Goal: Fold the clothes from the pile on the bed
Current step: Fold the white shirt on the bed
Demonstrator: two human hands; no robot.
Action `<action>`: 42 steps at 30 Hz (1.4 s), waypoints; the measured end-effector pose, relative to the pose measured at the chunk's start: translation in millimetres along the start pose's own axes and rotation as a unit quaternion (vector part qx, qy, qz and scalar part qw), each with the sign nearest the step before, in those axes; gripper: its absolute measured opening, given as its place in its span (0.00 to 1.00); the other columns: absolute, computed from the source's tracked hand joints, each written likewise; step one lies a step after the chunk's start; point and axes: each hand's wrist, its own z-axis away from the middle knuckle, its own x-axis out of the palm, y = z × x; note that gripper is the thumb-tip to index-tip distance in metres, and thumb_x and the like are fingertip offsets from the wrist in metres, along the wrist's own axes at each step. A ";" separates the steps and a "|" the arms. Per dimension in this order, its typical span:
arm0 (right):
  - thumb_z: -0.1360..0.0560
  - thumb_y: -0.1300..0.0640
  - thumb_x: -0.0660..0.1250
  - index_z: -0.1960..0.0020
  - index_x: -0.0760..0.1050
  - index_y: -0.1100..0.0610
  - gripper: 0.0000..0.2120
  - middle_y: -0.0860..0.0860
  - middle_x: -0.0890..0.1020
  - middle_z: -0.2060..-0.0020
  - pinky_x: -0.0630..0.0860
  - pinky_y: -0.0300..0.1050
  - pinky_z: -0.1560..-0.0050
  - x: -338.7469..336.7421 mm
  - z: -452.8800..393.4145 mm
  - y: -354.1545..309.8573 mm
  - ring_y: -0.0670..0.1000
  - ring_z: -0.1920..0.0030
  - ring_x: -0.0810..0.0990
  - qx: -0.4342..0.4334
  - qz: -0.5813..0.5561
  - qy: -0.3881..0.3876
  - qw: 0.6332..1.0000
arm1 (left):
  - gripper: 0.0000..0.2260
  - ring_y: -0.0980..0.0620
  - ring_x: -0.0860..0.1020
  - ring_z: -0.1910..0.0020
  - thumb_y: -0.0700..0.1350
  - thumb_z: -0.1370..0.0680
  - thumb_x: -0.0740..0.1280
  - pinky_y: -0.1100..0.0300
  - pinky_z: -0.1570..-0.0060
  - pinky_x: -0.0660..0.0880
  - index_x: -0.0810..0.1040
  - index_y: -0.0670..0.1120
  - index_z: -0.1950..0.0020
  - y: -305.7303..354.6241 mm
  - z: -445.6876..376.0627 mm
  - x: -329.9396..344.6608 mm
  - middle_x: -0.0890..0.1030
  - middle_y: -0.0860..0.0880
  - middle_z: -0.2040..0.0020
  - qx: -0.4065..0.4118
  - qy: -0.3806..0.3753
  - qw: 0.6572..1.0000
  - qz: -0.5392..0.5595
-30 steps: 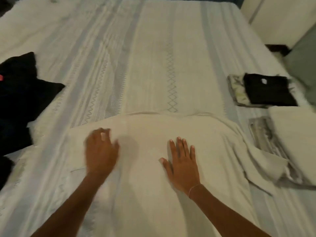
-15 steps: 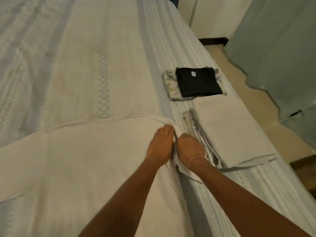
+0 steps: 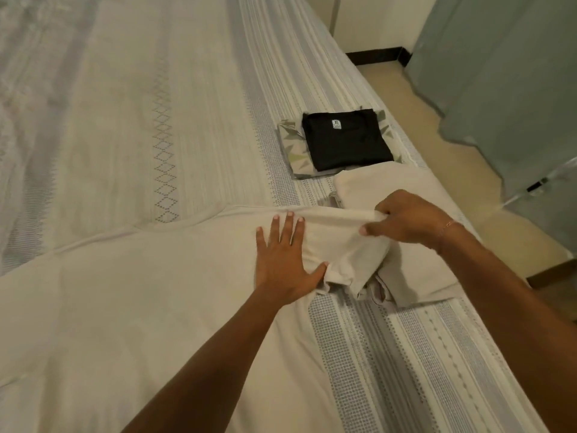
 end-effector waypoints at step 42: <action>0.16 0.41 0.46 0.18 0.52 0.55 0.31 0.57 0.52 0.19 0.47 0.63 0.23 281.7 129.9 -18.0 0.59 0.19 0.51 -0.213 0.149 0.164 0.951 | 0.31 0.51 0.37 0.19 0.62 0.16 0.43 0.47 0.21 0.41 0.41 0.46 0.17 -65.9 221.5 2.9 0.40 0.49 0.17 -0.040 -0.014 0.999 -0.009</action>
